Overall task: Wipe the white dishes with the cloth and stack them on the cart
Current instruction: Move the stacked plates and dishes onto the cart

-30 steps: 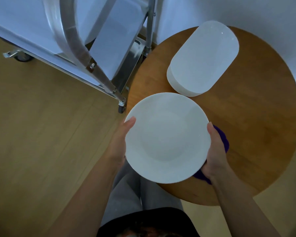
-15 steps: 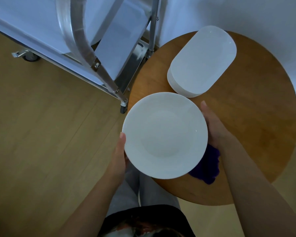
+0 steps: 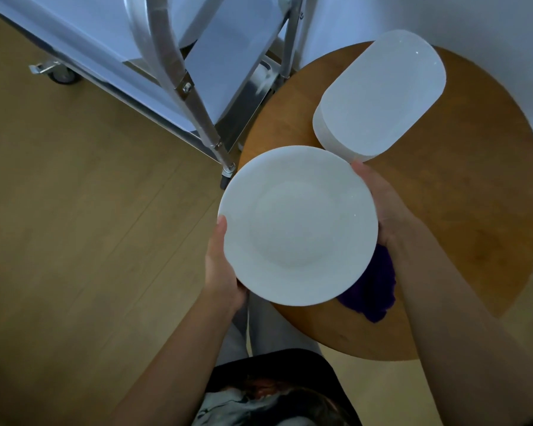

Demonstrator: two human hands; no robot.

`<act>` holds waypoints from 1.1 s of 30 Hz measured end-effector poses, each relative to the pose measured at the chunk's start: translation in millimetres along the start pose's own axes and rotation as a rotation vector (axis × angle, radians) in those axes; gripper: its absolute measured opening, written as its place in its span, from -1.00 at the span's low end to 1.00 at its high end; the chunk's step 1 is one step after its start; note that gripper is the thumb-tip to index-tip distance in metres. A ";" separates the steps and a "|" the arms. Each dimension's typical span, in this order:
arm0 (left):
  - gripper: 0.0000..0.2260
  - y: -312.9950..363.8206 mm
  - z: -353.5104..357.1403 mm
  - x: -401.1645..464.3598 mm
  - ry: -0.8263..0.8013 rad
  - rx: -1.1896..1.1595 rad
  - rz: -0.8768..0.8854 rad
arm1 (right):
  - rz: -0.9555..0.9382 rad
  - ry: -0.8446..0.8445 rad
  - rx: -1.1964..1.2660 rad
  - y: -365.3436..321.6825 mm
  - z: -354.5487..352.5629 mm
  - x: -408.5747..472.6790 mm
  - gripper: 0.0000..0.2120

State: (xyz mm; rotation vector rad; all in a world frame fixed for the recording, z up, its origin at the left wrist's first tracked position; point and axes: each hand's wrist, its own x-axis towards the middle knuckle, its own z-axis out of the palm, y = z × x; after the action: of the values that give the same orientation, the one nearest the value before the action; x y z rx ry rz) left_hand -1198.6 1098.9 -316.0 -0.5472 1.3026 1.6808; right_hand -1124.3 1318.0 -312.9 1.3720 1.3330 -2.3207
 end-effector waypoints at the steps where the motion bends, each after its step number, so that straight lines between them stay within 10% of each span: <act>1: -0.55 4.5 -2.0 -0.8 -0.002 -0.009 0.002 | 0.001 -0.005 0.006 -0.1 3.7 -3.0 -0.68; 33: -0.71 480.5 -174.0 -9.2 -0.081 0.291 0.127 | -0.316 0.055 0.168 -181.4 433.4 -0.9 -0.49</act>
State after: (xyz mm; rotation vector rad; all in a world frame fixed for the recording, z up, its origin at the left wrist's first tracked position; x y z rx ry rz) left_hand -1636.1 921.8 -119.8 -0.2265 1.5145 1.5594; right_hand -1493.6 1104.9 -115.5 1.3647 1.4969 -2.6712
